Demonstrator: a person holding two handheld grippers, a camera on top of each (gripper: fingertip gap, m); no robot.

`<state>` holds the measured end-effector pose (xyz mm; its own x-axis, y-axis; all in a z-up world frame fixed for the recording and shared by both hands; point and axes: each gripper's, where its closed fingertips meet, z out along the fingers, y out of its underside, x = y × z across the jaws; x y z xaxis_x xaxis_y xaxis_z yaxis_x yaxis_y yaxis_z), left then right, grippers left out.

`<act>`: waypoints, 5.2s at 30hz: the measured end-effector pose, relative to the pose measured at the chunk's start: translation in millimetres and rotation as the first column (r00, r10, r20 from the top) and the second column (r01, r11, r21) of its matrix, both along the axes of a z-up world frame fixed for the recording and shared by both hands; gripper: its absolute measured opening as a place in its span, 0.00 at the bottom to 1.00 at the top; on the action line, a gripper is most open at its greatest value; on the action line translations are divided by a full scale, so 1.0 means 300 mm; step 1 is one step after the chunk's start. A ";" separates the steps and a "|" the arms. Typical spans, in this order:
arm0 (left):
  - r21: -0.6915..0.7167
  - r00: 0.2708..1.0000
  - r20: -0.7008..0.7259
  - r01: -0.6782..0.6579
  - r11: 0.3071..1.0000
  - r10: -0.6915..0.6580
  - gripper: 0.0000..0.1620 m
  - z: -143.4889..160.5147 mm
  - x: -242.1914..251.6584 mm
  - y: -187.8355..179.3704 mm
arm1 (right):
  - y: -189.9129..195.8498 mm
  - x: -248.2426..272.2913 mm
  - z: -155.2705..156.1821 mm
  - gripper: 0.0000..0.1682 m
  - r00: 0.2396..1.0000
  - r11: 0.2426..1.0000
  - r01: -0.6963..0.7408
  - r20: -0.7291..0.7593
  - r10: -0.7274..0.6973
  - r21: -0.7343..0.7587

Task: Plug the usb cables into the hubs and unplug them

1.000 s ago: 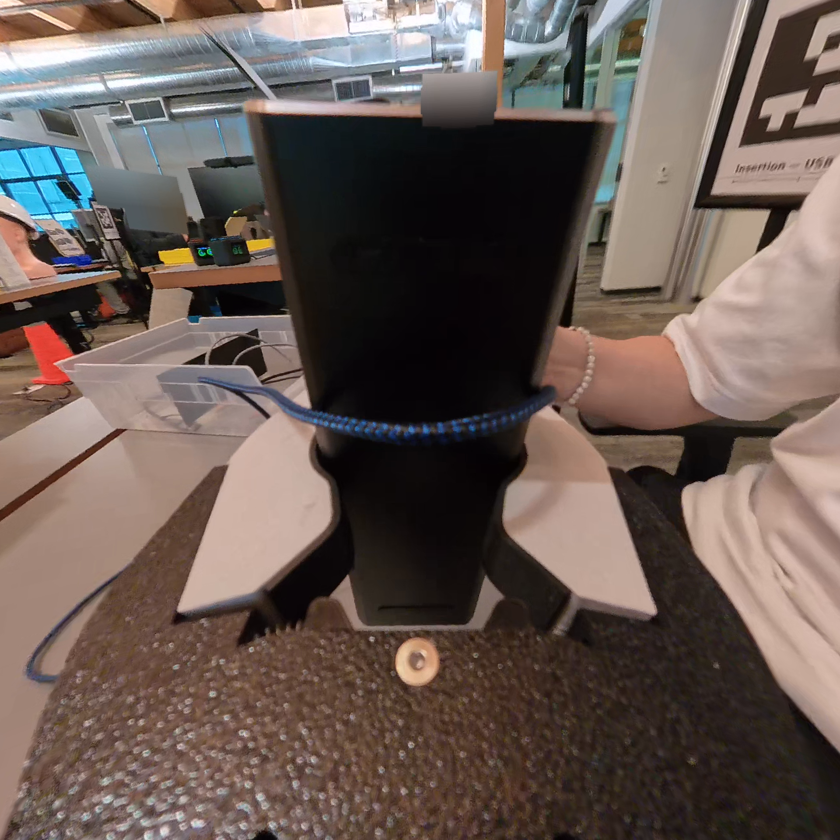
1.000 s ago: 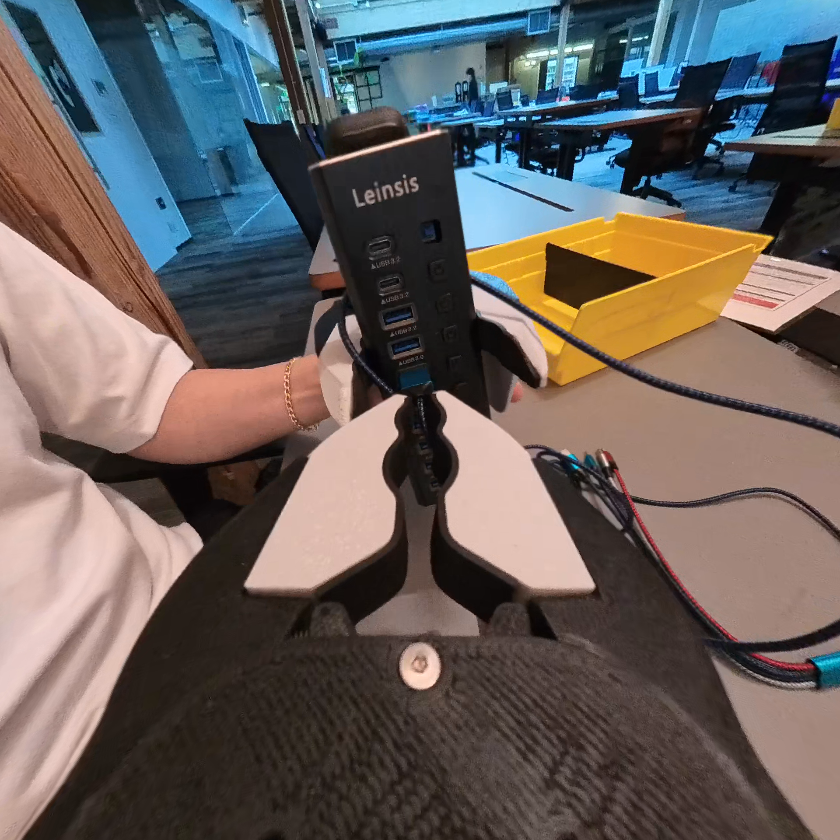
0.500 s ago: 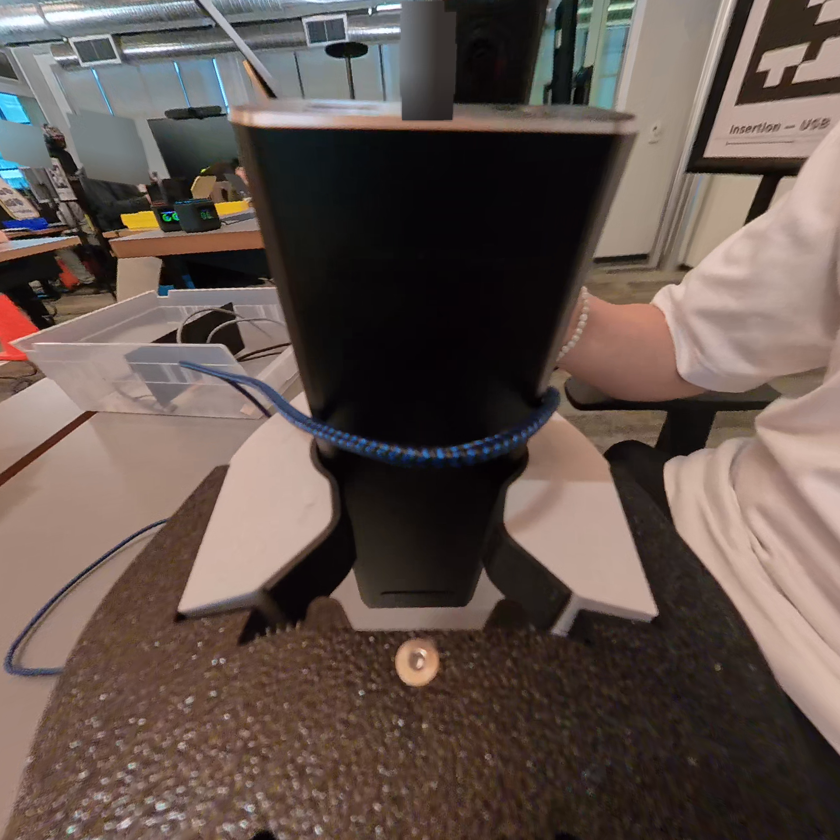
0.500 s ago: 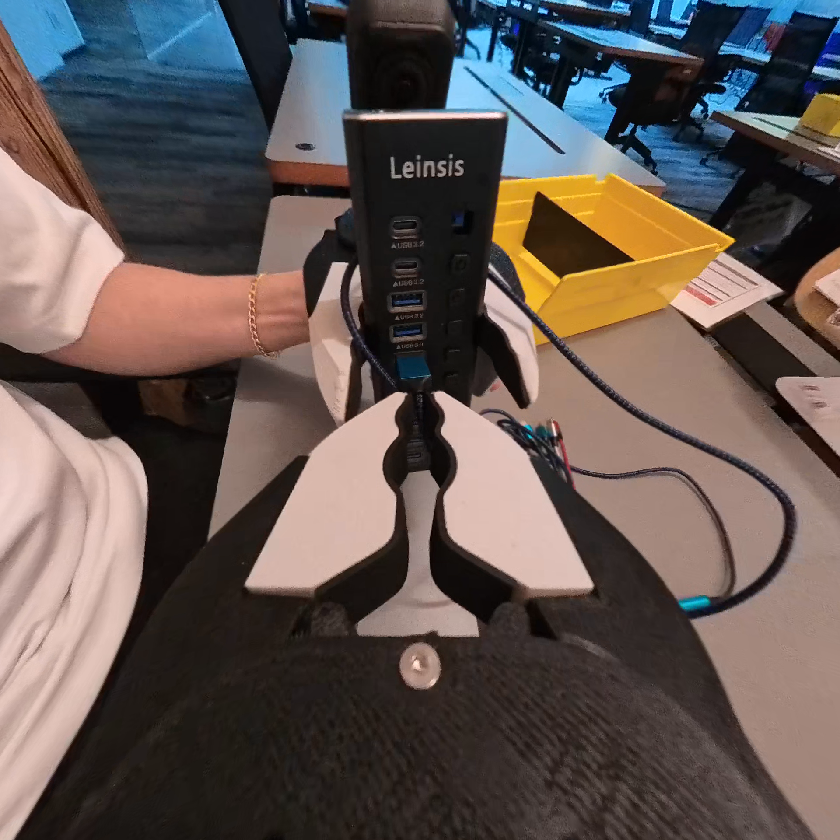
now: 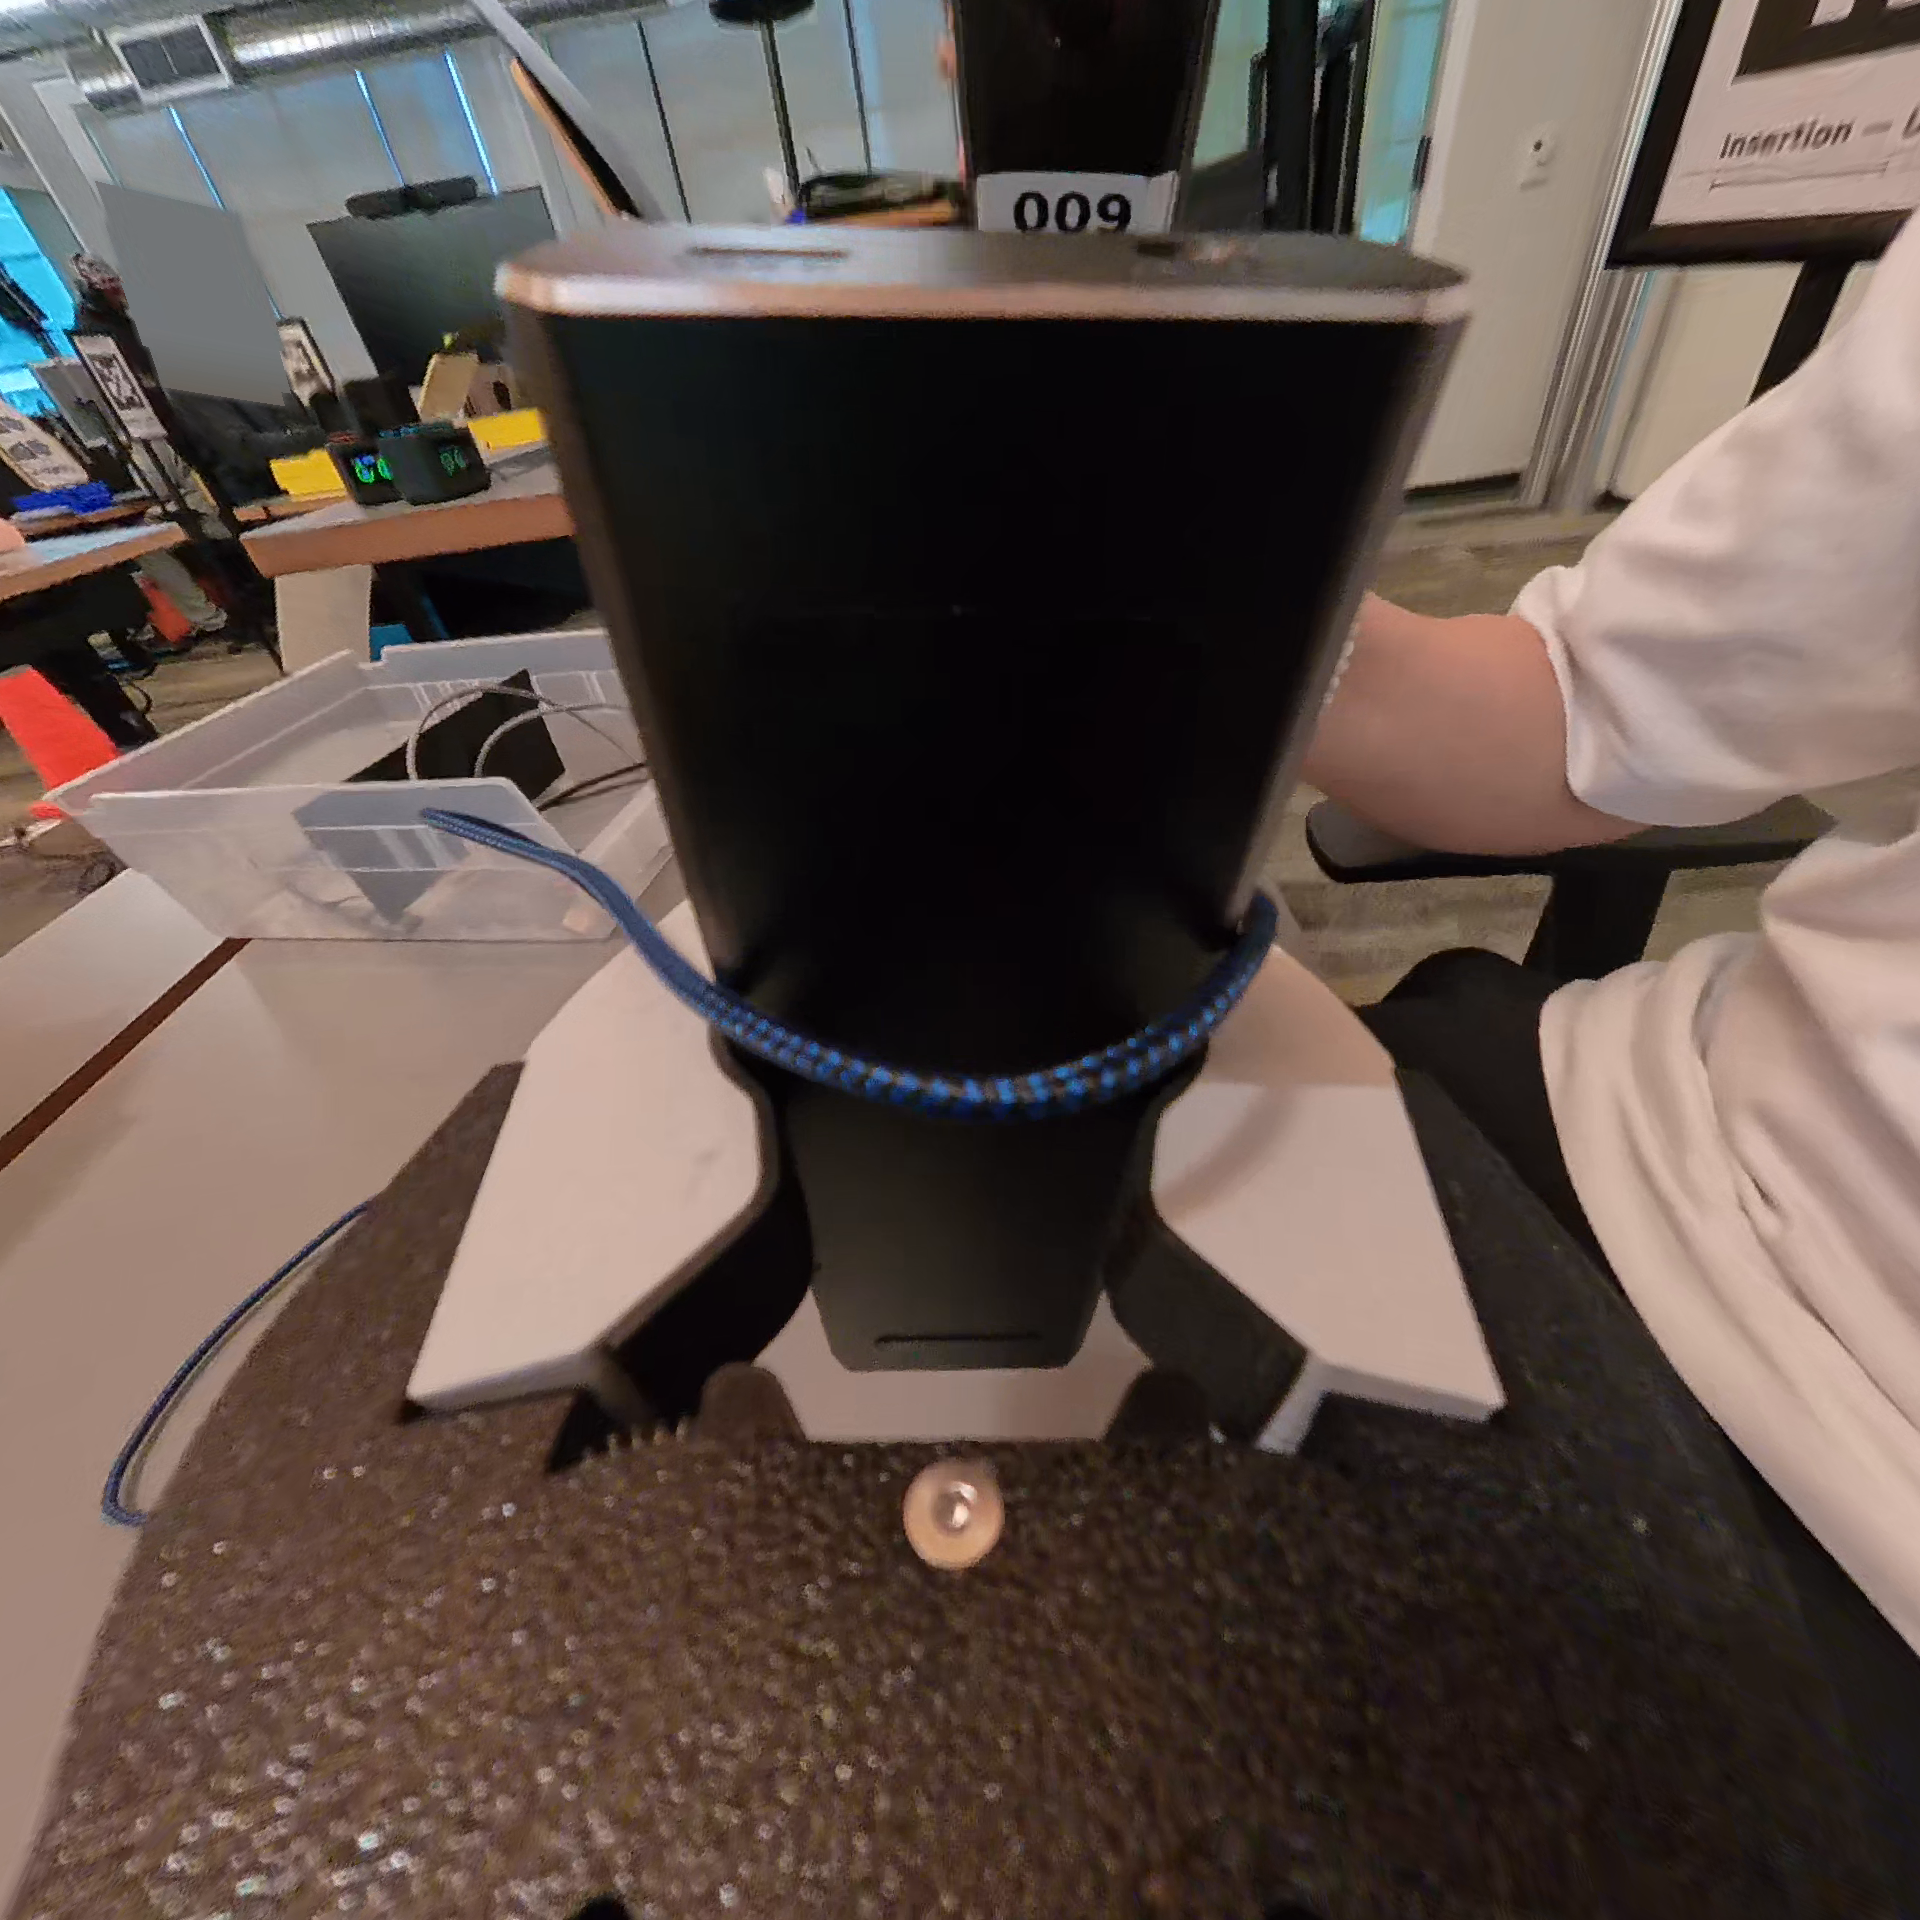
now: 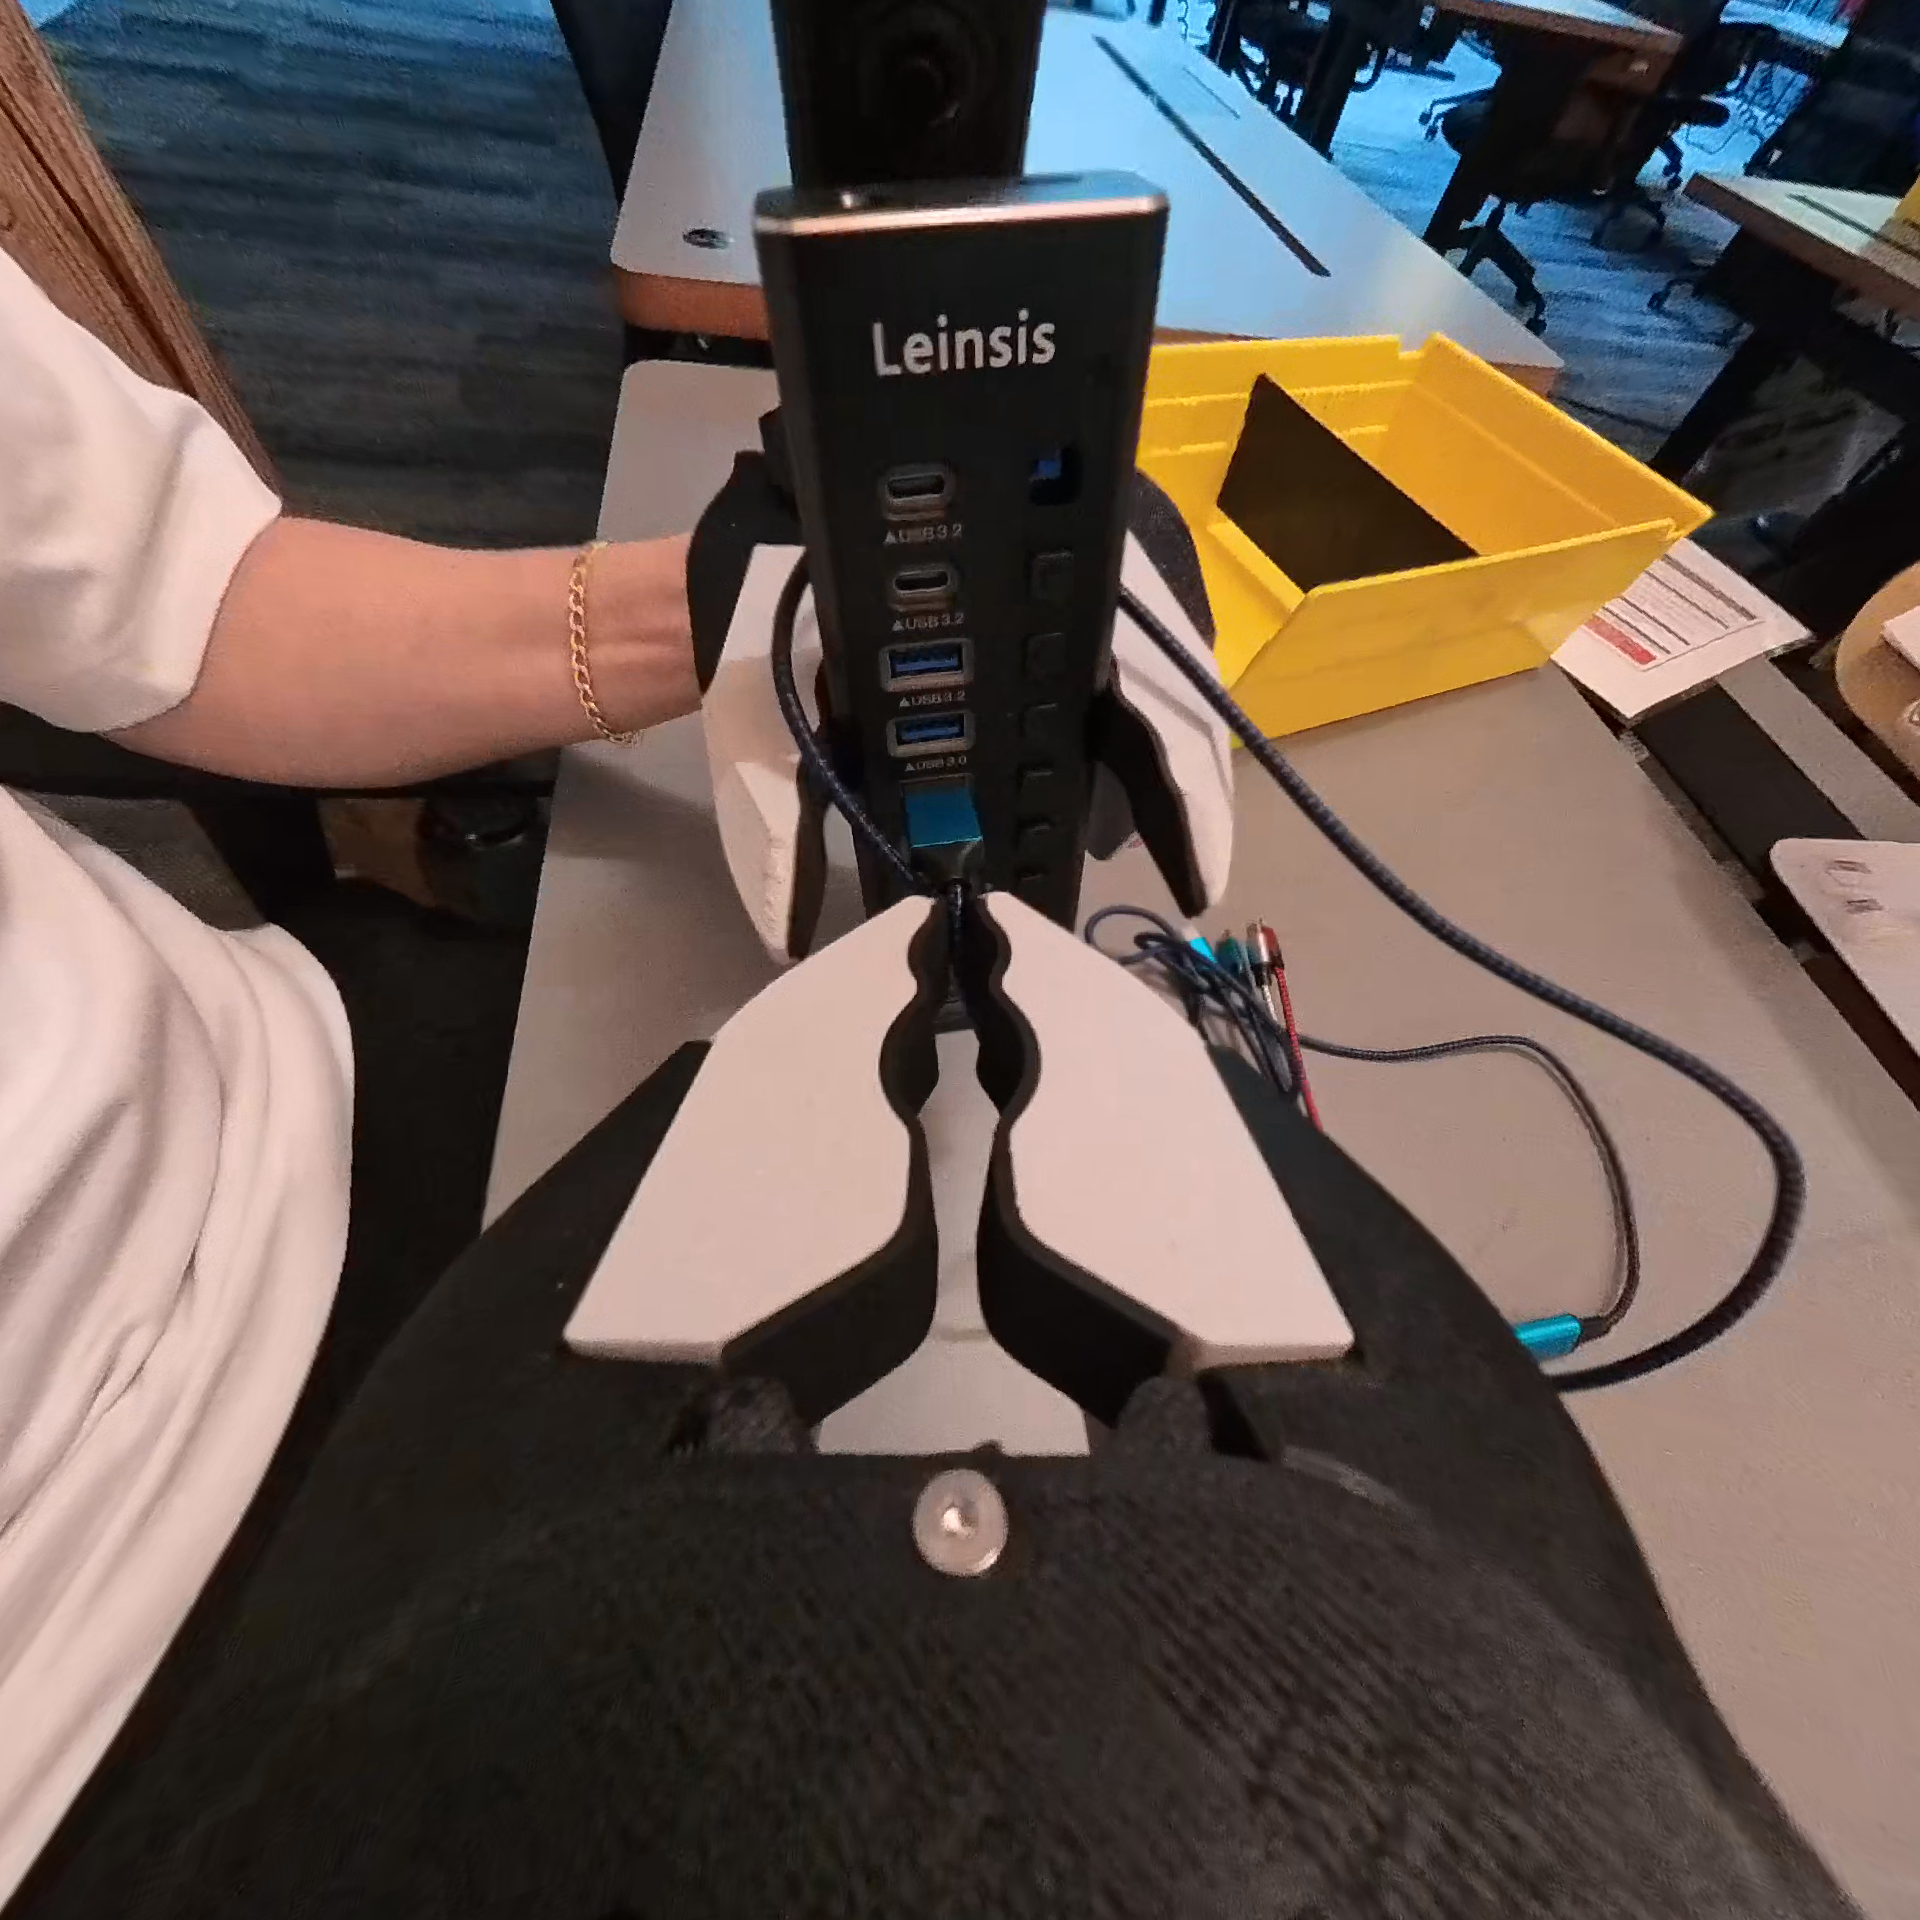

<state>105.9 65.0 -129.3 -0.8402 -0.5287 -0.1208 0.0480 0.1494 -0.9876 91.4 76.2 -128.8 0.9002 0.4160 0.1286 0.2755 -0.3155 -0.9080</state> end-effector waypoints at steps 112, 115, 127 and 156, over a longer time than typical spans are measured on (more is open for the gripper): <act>0.170 0.966 -0.079 -0.229 0.958 0.245 0.44 -0.032 -0.042 0.319 | 0.094 0.509 -0.484 0.62 0.912 0.706 0.081 0.338 0.232 -0.703; 0.181 0.967 -0.086 -0.222 0.958 0.241 0.44 -0.040 -0.044 0.317 | 0.090 0.529 -0.506 0.64 0.905 0.673 0.086 0.340 0.255 -0.735; 0.196 0.972 -0.088 -0.197 0.961 0.217 0.44 -0.045 -0.052 0.304 | 0.088 0.631 -0.542 0.68 0.946 0.592 0.204 0.314 0.087 -0.780; 0.213 0.973 -0.124 -0.166 0.963 0.195 0.44 -0.083 -0.051 0.296 | 0.068 0.369 -0.554 0.85 0.916 0.635 0.058 0.294 0.274 -0.771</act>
